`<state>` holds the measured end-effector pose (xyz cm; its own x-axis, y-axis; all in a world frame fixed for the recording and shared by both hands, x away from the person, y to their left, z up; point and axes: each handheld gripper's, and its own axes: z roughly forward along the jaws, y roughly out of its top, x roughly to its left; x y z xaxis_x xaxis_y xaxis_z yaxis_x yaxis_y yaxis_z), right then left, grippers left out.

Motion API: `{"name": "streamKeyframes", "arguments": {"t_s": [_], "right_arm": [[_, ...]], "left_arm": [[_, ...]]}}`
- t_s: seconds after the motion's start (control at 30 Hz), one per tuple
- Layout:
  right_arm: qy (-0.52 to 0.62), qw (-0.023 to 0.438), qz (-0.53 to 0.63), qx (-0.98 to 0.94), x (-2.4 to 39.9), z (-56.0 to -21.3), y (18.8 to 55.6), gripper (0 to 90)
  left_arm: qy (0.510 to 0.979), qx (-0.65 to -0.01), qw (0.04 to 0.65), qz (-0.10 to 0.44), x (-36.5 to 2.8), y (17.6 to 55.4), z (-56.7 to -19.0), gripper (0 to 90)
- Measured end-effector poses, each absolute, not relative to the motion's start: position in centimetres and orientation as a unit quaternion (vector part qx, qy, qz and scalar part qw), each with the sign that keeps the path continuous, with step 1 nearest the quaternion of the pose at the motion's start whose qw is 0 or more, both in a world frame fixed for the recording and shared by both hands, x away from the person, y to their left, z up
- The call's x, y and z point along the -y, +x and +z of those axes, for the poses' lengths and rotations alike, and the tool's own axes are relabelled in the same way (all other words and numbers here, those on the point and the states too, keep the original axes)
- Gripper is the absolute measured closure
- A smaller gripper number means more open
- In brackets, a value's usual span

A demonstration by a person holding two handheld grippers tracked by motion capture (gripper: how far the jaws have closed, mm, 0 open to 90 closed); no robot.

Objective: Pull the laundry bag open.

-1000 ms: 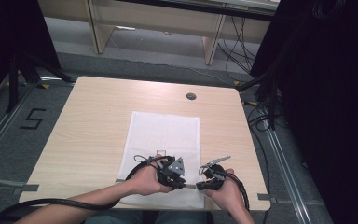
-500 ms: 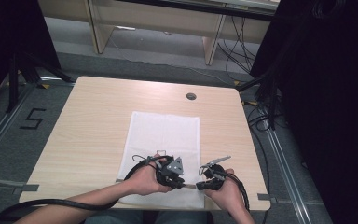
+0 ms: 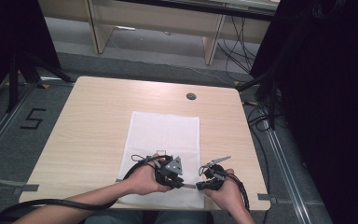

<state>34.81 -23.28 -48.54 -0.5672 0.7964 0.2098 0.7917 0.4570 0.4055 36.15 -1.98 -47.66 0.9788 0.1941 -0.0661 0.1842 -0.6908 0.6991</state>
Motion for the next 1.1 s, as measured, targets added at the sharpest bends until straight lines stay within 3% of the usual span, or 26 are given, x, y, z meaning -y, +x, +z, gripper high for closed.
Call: {"name": "streamKeyframes", "arguments": {"t_s": [1.1], "right_arm": [[0.476, 0.004, 0.229, -0.849, 23.26, -48.47, 34.73, 90.0]], "left_arm": [[0.918, -0.109, 0.382, 0.004, 1.02, 36.07, -47.49, 81.4]]}}
